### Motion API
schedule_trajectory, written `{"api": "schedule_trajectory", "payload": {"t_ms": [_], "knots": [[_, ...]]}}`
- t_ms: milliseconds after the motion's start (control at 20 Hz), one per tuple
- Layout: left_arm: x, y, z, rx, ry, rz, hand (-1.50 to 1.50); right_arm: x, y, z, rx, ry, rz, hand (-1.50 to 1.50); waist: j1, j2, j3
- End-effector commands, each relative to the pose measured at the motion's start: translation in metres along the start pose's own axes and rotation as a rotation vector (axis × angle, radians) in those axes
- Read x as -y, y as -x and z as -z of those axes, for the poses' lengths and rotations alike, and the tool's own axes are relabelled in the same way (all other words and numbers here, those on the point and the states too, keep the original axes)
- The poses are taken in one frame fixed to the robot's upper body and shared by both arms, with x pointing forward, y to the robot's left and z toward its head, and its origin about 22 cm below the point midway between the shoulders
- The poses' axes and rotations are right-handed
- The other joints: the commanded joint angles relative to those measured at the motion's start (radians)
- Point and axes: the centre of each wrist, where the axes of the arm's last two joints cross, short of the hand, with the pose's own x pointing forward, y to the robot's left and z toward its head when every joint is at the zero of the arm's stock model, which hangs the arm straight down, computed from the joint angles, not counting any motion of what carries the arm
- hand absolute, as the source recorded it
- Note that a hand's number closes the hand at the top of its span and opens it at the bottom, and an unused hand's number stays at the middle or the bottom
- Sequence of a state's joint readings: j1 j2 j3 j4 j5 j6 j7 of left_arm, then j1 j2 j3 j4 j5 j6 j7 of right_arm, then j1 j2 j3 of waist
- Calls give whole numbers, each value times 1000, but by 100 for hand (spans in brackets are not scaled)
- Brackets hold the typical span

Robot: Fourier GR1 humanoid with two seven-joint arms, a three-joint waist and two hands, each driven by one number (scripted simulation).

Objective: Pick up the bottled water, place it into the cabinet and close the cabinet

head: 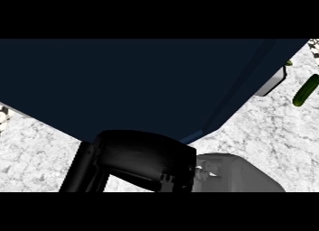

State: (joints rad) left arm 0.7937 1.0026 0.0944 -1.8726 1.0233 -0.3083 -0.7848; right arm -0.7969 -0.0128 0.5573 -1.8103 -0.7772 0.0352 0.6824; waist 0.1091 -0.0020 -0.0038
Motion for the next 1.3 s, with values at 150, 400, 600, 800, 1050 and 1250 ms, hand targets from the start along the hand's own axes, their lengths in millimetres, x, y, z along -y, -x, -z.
{"api": "schedule_trajectory", "payload": {"t_ms": [150, 400, 600, 800, 1050, 1250], "knots": [[-13, -22, -29, 23, -29, 5, -150, 46, -5, 15, -19, 42, 169, 150, -55, 0, 5], [-13, -20, -42, 15, -53, 9, -150, 85, 14, 18, -47, 90, 203, 150, -72, 3, 5], [-14, -26, -60, 0, -82, 9, -150, 117, 29, -7, -30, 176, 219, 150, -76, 2, 5], [-11, -17, -46, 5, -88, 23, -150, 144, 20, 4, 34, 255, 212, 150, -79, 7, 4], [-4, -29, -60, 7, -63, -2, -150, 162, 30, -25, 75, 291, 74, 150, -74, 3, 5], [-12, -6, -36, 5, -92, 13, -150, 161, 10, -5, 120, 310, 22, 150, -100, 5, 3]]}}
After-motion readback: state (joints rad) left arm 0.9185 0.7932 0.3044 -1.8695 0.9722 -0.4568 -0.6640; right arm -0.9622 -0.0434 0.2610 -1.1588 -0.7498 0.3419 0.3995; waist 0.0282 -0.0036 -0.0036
